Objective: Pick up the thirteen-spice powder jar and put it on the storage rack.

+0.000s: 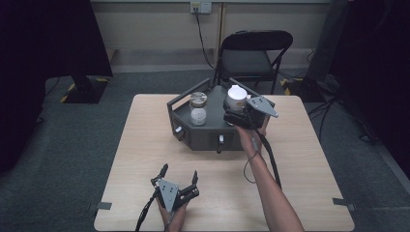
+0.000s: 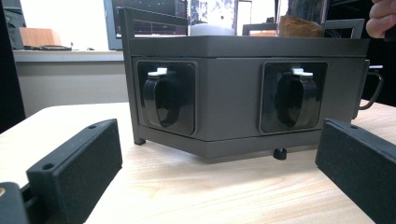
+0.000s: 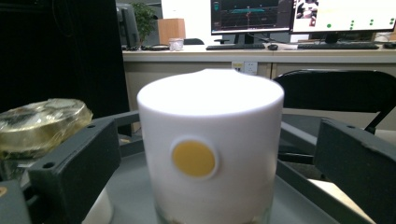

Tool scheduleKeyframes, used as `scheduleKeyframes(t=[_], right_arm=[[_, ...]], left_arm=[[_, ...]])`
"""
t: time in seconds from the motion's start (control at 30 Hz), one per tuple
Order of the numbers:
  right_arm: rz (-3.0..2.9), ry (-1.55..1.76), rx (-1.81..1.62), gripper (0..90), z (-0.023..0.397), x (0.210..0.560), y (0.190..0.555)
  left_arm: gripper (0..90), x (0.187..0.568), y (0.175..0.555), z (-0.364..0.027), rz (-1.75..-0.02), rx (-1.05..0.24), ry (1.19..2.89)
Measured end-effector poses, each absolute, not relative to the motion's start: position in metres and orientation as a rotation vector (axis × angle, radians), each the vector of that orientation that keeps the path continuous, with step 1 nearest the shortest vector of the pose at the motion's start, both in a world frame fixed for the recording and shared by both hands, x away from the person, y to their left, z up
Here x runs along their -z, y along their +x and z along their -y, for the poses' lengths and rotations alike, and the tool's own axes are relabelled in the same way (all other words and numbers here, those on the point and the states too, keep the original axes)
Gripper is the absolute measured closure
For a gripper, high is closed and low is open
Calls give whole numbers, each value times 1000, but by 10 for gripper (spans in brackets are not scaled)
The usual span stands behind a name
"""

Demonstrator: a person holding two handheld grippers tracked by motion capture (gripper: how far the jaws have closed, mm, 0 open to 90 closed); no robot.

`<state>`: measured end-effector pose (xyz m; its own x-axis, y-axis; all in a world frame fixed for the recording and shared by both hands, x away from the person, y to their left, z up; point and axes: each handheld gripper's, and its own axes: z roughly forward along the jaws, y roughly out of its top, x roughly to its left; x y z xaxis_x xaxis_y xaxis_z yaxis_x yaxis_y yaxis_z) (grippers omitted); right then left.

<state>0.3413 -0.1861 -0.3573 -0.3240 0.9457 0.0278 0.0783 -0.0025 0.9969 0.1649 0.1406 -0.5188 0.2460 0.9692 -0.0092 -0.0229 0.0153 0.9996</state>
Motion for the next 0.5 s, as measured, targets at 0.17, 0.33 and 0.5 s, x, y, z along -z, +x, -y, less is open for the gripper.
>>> scheduleKeyframes(t=[0.17,0.33,0.5], right_arm=[[-1510,1086,-1422,0,189,363,336],[-1492,1063,-1437,0,192,368,326],[-1483,1057,-1448,0,197,373,316]], left_arm=[[0,519,165,-141,-1013,-1028,1290],[0,519,165,-141,-1013,-1027,1290],[0,519,165,-141,-1013,-1028,1290]])
